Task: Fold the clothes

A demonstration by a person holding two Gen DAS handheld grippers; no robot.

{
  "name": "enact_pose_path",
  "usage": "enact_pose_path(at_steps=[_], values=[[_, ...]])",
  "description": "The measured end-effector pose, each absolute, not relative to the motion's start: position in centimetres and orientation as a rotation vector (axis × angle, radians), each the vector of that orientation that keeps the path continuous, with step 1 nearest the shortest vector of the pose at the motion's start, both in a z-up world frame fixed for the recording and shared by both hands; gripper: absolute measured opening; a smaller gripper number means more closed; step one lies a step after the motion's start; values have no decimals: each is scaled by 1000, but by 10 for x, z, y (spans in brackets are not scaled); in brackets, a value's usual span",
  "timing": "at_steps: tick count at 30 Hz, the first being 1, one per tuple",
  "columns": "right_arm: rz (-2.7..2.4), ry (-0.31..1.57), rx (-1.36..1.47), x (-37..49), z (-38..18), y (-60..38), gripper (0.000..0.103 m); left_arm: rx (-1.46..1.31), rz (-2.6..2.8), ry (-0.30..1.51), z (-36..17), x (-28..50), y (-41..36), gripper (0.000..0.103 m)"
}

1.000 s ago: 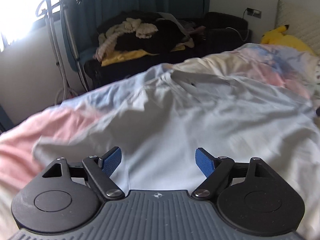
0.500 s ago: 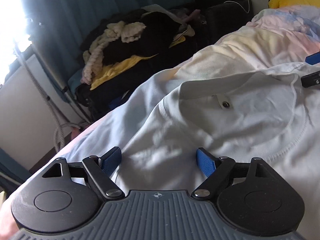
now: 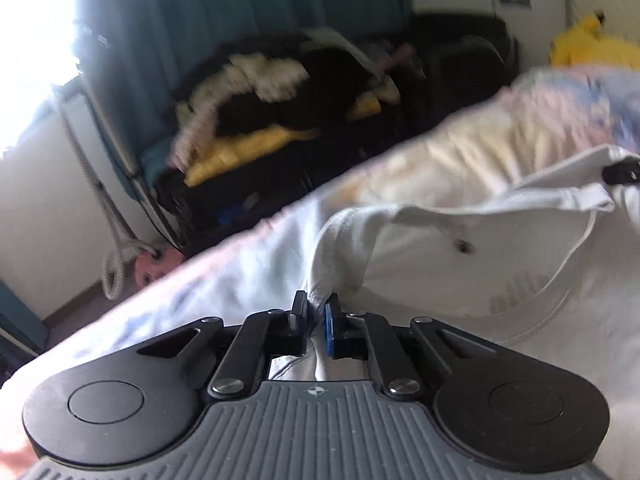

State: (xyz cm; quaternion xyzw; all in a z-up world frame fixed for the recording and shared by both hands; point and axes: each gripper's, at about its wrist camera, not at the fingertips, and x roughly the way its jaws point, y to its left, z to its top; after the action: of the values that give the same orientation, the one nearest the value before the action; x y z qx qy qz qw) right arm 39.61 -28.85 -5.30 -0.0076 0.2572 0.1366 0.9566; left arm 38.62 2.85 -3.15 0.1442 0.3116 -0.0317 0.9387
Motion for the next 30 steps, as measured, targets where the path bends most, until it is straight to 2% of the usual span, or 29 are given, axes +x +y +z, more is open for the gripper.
enact_pose_path(at_steps=[8, 13, 16, 23, 26, 28, 29, 30], values=[[198, 322, -22, 394, 33, -287, 4, 241, 106, 465, 39, 397, 17, 8], [133, 271, -32, 433, 58, -284, 4, 233, 133, 451, 47, 449, 6, 8], [107, 290, -57, 471, 47, -281, 4, 233, 141, 477, 28, 487, 0, 8], [121, 438, -56, 543, -34, -276, 5, 248, 133, 638, -64, 556, 2, 9], [124, 497, -50, 558, -64, -274, 7, 244, 125, 681, -91, 566, 8, 13], [123, 534, -43, 566, -82, -272, 12, 246, 110, 692, -99, 568, 12, 15], [117, 545, -32, 567, -87, -271, 20, 246, 100, 695, -98, 567, 14, 16], [110, 553, -17, 568, -89, -271, 23, 245, 92, 699, -97, 567, 15, 22]])
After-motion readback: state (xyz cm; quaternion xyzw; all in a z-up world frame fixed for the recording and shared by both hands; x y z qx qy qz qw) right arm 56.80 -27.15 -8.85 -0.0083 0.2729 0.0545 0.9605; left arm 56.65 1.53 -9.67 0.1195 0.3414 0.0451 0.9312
